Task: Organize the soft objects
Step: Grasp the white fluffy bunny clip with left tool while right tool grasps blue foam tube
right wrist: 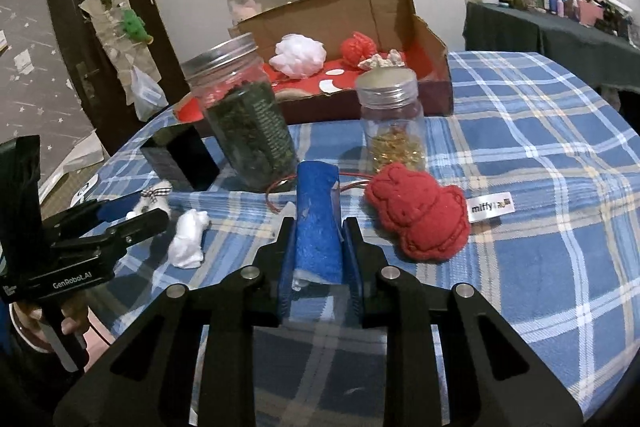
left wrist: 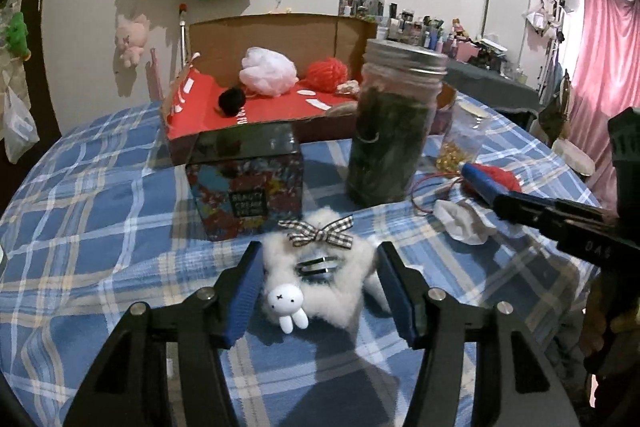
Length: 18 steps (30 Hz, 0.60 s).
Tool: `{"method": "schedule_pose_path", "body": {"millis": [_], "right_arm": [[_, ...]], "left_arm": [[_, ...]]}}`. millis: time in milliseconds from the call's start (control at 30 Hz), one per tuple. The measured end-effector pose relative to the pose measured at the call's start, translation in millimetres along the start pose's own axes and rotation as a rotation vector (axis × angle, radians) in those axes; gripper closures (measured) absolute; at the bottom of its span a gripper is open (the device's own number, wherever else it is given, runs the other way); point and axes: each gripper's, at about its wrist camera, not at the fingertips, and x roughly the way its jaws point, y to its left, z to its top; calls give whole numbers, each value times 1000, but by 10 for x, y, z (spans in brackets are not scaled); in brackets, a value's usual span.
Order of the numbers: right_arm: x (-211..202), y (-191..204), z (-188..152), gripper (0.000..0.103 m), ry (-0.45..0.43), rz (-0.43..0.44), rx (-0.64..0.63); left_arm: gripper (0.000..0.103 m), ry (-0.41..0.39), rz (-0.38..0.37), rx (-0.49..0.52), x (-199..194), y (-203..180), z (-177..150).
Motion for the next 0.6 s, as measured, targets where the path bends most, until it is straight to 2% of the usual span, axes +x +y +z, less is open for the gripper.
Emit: {"method": "schedule_pose_path", "body": {"millis": [600], "right_arm": [[-36, 30, 3, 81, 1, 17, -11]], "left_arm": [[43, -9, -30, 7, -22, -70, 63]]}}
